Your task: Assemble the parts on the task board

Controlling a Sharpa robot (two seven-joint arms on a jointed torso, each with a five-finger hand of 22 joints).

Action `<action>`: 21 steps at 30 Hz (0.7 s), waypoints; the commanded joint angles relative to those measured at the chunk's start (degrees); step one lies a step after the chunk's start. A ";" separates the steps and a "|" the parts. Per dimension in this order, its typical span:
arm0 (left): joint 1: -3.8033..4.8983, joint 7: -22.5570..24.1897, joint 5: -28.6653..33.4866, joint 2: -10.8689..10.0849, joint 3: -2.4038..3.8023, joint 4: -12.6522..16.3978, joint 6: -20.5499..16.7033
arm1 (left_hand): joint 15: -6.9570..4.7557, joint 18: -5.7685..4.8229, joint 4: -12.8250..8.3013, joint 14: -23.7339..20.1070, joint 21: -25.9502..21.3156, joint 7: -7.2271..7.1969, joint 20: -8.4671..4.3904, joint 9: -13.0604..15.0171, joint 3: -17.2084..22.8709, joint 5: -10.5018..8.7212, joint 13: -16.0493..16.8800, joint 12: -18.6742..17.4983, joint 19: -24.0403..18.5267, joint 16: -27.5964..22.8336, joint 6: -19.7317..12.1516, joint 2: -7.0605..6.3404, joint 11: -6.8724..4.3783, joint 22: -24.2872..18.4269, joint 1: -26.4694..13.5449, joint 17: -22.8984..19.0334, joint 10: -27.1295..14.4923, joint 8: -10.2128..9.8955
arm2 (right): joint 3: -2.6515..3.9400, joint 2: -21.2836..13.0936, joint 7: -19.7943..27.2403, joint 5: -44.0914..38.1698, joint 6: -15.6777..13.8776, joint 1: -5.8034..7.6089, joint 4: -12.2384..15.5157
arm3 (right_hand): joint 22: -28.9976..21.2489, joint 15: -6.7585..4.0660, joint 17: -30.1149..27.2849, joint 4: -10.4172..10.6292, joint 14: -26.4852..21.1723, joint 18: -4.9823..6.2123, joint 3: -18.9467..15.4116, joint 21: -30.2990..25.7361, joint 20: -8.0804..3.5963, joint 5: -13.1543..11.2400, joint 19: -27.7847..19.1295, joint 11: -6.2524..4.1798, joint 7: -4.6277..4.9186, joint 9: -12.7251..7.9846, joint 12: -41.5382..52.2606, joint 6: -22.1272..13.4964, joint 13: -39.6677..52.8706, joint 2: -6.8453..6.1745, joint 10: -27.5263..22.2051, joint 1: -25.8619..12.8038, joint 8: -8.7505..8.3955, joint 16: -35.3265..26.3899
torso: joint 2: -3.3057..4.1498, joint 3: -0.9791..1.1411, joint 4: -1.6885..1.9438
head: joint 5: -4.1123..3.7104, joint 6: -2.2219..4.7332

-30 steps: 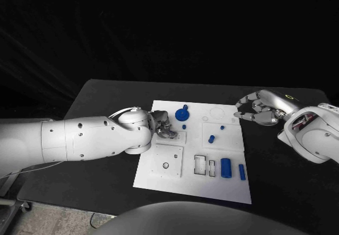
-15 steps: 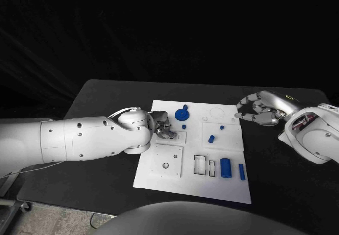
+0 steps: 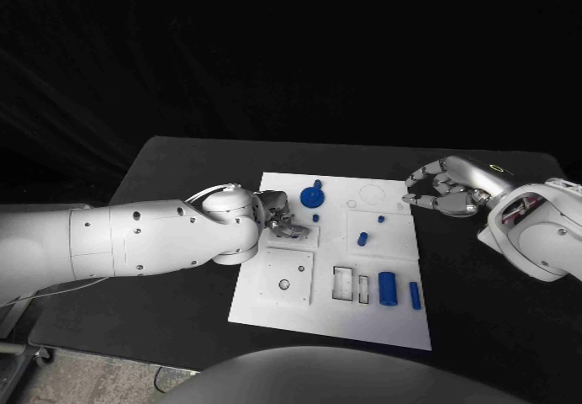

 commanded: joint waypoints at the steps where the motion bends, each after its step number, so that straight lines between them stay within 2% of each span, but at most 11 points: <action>1: -0.10 0.20 0.28 0.04 -0.08 -0.18 1.38 | 0.41 0.58 -0.03 6.02 -0.37 -0.13 0.30 0.26 -0.83 -0.31 15.08 -0.22 0.22 0.14 0.77 0.19 0.44 10.28 -0.87 15.09 5.99 -0.11 | 0.01 -0.01 -0.30 -0.13 0.66 -0.03 -0.06 | 7.72 0.42 12.60 -0.36 5.09 0.50 0.13 -0.36 0.05 0.25 -0.43 0.39 0.08 -0.10 0.22 0.46 15.09 0.42 6.01 0.32 -0.21 -0.23 | -0.03 0.01 0.03 | -0.04 0.01; 14: -0.11 0.68 0.85 0.13 -0.09 -0.26 0.82 | 0.10 0.53 -0.04 6.02 -0.33 -0.66 0.07 3.45 -3.84 -1.17 15.08 -0.22 0.47 0.14 1.97 1.28 0.04 10.55 -2.12 15.09 5.99 1.73 | 0.01 0.08 -0.43 -0.12 0.88 -0.07 -0.15 | 7.71 0.43 12.56 -0.51 5.07 0.51 0.21 -0.45 0.06 0.66 -0.45 0.40 0.09 -0.18 0.22 0.53 15.09 0.56 6.01 0.50 -0.30 -0.29 | 0.02 -0.01 0.01 | 0.09 0.01; 18: -0.11 1.99 1.67 0.20 -0.09 -0.06 -0.53 | -0.17 0.44 -0.22 6.02 -0.09 -1.01 -0.15 5.57 -4.65 -0.35 15.08 -0.22 0.82 0.14 2.07 1.65 -0.25 10.87 -0.74 15.09 5.99 2.98 | 0.01 0.12 -0.44 -0.09 0.88 -0.10 -0.22 | 7.70 0.43 12.53 -0.60 5.06 0.52 0.27 -0.53 0.07 0.91 -0.47 0.40 0.10 -0.23 0.22 0.56 15.09 0.67 6.01 0.63 -0.35 -0.33 | 0.00 -0.02 -0.01 | 0.07 0.01; 21: -0.11 2.42 1.93 0.37 -0.08 0.01 -0.85 | -0.20 0.43 -0.24 6.02 -0.08 -1.05 -0.19 5.89 -4.79 -0.15 15.08 -0.22 0.86 0.14 2.03 1.67 -0.30 10.90 -0.47 15.09 5.99 3.15 | 0.01 0.14 -0.43 -0.05 0.87 -0.11 -0.32 | 7.71 0.43 12.52 -0.63 5.06 0.52 0.29 -0.54 0.07 1.01 -0.46 0.40 0.10 -0.25 0.22 0.57 15.09 0.70 6.01 0.66 -0.38 -0.34 | -0.04 -0.01 0.02 | 0.02 0.01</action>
